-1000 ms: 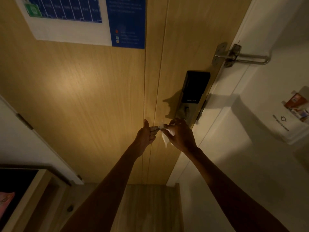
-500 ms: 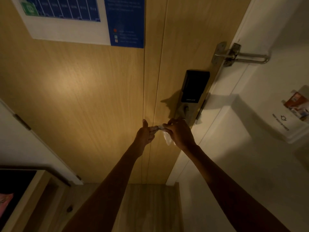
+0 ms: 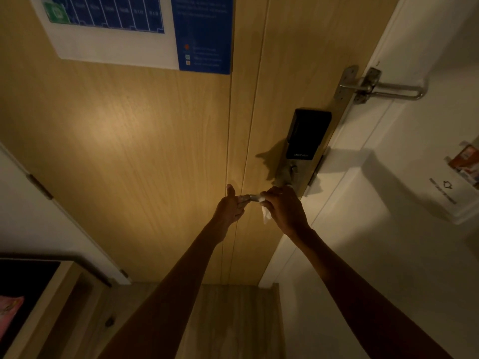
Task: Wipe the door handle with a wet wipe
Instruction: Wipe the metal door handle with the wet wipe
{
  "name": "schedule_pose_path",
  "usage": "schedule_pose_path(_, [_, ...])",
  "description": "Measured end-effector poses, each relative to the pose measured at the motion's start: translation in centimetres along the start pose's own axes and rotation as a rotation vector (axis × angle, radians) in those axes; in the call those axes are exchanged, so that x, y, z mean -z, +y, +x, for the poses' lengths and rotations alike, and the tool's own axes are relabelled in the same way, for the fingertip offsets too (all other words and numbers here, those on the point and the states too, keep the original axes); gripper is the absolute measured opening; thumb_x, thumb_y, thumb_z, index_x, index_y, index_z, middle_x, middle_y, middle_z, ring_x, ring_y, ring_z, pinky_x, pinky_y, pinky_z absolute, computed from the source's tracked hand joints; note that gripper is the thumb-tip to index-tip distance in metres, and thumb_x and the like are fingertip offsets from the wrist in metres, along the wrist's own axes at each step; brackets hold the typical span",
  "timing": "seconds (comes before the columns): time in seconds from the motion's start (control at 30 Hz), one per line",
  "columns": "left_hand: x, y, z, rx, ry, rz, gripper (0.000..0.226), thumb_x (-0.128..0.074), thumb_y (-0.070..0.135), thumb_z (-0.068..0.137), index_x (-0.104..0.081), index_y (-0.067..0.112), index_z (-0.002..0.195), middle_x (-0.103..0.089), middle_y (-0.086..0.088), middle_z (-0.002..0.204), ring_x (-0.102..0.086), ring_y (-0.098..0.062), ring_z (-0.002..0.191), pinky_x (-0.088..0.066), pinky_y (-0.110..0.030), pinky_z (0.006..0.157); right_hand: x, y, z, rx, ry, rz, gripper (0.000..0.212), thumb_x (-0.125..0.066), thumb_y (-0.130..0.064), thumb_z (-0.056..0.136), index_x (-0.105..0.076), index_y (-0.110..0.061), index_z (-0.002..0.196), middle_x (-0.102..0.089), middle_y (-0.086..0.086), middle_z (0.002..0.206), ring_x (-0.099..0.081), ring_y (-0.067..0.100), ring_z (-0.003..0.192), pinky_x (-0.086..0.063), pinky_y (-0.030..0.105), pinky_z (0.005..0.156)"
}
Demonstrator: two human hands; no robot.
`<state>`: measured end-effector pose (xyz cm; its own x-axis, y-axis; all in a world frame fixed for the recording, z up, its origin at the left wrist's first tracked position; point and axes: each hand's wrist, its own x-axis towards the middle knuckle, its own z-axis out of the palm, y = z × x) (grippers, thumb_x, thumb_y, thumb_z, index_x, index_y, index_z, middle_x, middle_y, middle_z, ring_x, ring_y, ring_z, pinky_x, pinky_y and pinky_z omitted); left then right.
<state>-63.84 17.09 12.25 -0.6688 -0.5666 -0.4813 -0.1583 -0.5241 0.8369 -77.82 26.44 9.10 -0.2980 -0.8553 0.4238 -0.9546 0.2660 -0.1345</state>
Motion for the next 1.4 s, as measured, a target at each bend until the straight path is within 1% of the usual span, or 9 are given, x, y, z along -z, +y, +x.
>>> schedule_pose_path(0.67, [0.3,-0.1,0.3,-0.039,0.029,0.163,0.069,-0.017,0.051,0.099,-0.047,0.001,0.135,-0.035,-0.026,0.145,-0.033,-0.038,0.136,-0.025,-0.044,0.114,-0.3,-0.2,1.6,0.006,-0.099,0.099,0.022,-0.067,-0.026,0.087,-0.072,-0.011,0.102,-0.073,0.006,0.094,-0.066,0.021,0.093,-0.046,0.035,0.091])
schedule_pose_path(0.73, [0.4,0.0,0.6,-0.069,0.034,0.205,0.063,-0.018,0.046,0.1,-0.054,0.004,0.13,-0.054,-0.032,0.127,-0.064,-0.036,0.102,-0.049,-0.036,0.091,-0.1,0.0,1.2,0.0,-0.077,0.117,0.021,-0.068,-0.024,0.086,-0.071,-0.01,0.102,-0.074,0.006,0.092,-0.067,0.02,0.091,-0.047,0.03,0.089])
schedule_pose_path(0.8, [0.6,0.0,1.0,-0.078,0.051,0.217,0.068,-0.018,0.052,0.097,-0.063,0.006,0.12,-0.065,-0.016,0.071,-0.047,-0.013,0.05,-0.036,-0.021,0.054,0.1,0.4,0.9,-0.007,-0.051,0.122,0.02,-0.069,-0.023,0.086,-0.071,-0.009,0.101,-0.074,0.005,0.088,-0.069,0.018,0.086,-0.049,0.027,0.085])
schedule_pose_path(0.87, [1.0,0.0,1.5,-0.057,0.052,0.202,0.077,-0.015,0.06,0.093,-0.07,0.009,0.107,-0.045,0.002,0.05,-0.031,-0.008,0.044,-0.023,-0.021,0.049,0.1,0.4,1.0,-0.009,-0.031,0.128,0.02,-0.069,-0.023,0.086,-0.072,-0.009,0.1,-0.074,0.005,0.087,-0.069,0.017,0.084,-0.049,0.024,0.081])
schedule_pose_path(1.07, [2.1,0.0,1.9,-0.111,0.051,0.251,0.076,-0.014,0.057,0.094,-0.066,0.007,0.114,-0.073,-0.004,0.083,-0.046,-0.011,0.041,-0.036,-0.019,0.054,0.1,-1.3,1.6,0.027,-0.019,0.141,0.019,-0.068,-0.022,0.086,-0.072,-0.01,0.101,-0.074,0.005,0.09,-0.069,0.017,0.083,-0.056,0.031,0.079])
schedule_pose_path(1.13, [2.1,0.1,2.0,-0.139,0.043,0.254,0.078,-0.01,0.053,0.096,-0.066,0.002,0.112,-0.069,-0.023,0.104,-0.057,-0.022,0.044,-0.046,-0.024,0.063,-0.1,-1.6,1.6,0.042,-0.03,0.115,0.02,-0.066,-0.024,0.088,-0.071,-0.01,0.102,-0.074,0.006,0.089,-0.069,0.018,0.083,-0.056,0.033,0.079])
schedule_pose_path(1.23, [1.9,0.2,1.9,-0.174,0.029,0.259,0.081,-0.008,0.056,0.094,-0.068,0.002,0.105,-0.066,-0.032,0.104,-0.051,-0.009,0.034,-0.042,-0.02,0.057,-0.8,-1.5,1.4,0.072,-0.054,0.04,0.023,-0.062,-0.027,0.09,-0.067,-0.01,0.106,-0.072,0.005,0.091,-0.067,0.02,0.087,-0.053,0.034,0.083])
schedule_pose_path(1.3, [2.1,0.2,2.1,-0.142,0.032,0.273,0.081,-0.009,0.059,0.093,-0.063,0.003,0.116,-0.066,-0.027,0.107,-0.055,-0.02,0.046,-0.051,-0.027,0.075,-0.9,-1.5,1.3,0.096,-0.072,-0.016,0.022,-0.062,-0.025,0.091,-0.065,-0.011,0.107,-0.071,0.005,0.092,-0.067,0.02,0.089,-0.051,0.034,0.085])
schedule_pose_path(1.4, [2.4,0.1,2.4,-0.151,0.033,0.296,0.076,-0.009,0.055,0.096,-0.066,0.009,0.114,-0.071,-0.013,0.096,-0.047,0.0,0.037,-0.038,-0.012,0.049,-0.8,-1.3,2.1,0.084,-0.17,-0.008,0.02,-0.057,-0.025,0.094,-0.064,-0.012,0.107,-0.069,0.004,0.095,-0.065,0.018,0.09,-0.047,0.03,0.086])
